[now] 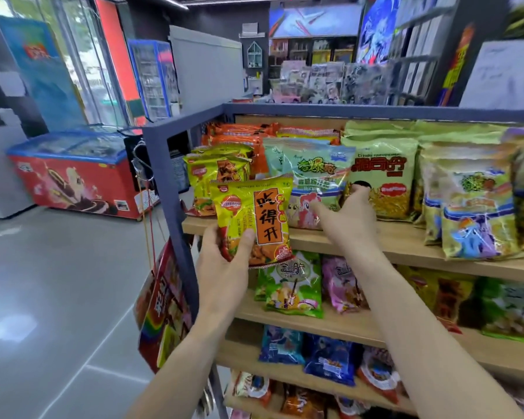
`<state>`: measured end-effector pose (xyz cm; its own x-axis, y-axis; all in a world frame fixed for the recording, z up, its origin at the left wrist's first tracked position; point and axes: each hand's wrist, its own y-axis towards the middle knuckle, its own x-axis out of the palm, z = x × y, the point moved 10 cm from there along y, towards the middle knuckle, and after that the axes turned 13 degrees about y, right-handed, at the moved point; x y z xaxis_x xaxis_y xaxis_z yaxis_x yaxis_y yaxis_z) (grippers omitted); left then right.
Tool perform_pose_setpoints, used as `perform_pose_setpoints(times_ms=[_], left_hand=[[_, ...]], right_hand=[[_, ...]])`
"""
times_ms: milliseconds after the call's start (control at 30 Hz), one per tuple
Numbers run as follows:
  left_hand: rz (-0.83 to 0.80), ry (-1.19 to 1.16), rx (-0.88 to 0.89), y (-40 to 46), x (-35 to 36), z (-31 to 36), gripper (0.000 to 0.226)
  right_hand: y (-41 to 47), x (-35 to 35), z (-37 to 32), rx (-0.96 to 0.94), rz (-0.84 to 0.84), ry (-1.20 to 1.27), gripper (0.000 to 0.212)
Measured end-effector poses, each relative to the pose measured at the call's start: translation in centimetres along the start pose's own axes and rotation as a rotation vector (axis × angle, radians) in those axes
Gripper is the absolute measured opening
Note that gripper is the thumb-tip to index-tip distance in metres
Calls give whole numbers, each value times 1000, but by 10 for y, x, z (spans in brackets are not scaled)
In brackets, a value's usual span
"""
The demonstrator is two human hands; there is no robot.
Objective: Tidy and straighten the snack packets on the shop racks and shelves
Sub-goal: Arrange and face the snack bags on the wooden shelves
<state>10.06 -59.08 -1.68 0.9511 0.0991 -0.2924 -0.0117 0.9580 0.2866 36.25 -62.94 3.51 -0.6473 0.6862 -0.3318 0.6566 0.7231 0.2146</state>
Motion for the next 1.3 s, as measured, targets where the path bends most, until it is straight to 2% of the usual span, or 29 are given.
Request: perform_pose_setpoints(times_ms=[133, 267, 367, 500, 633, 833, 900, 1000, 1067, 1167, 1300], left_hand=[[2, 39, 1, 6, 4, 0, 31], [-9, 57, -19, 11, 6, -3, 38], [-14, 49, -26, 12, 6, -5, 43], [-16, 38, -25, 12, 6, -4, 41], [-23, 32, -14, 11, 5, -3, 41], [-25, 36, 6, 9, 9, 6, 42], [-32, 47, 34, 11, 17, 18, 43], [-60, 85, 79, 16, 35, 41, 41], [-73, 113, 118, 24, 50, 55, 47], [-97, 239, 168, 39, 75, 67, 64], [-126, 429, 238, 46, 103, 81, 64]], right_hand=[[14, 11, 8, 94, -56, 53, 62], [14, 14, 6, 87, -109, 214, 46], [13, 16, 3, 68, -135, 255, 51], [10, 17, 4, 75, -136, 308, 68], [4, 3, 8, 75, -154, 404, 47], [-10, -62, 17, -27, 48, 484, 55], [-13, -80, 18, -51, 91, 488, 51], [-18, -100, 18, -74, 113, 489, 49], [-22, -113, 19, -84, 136, 486, 52], [-25, -129, 23, -91, 145, 466, 61], [-31, -138, 25, -108, 122, 460, 64]])
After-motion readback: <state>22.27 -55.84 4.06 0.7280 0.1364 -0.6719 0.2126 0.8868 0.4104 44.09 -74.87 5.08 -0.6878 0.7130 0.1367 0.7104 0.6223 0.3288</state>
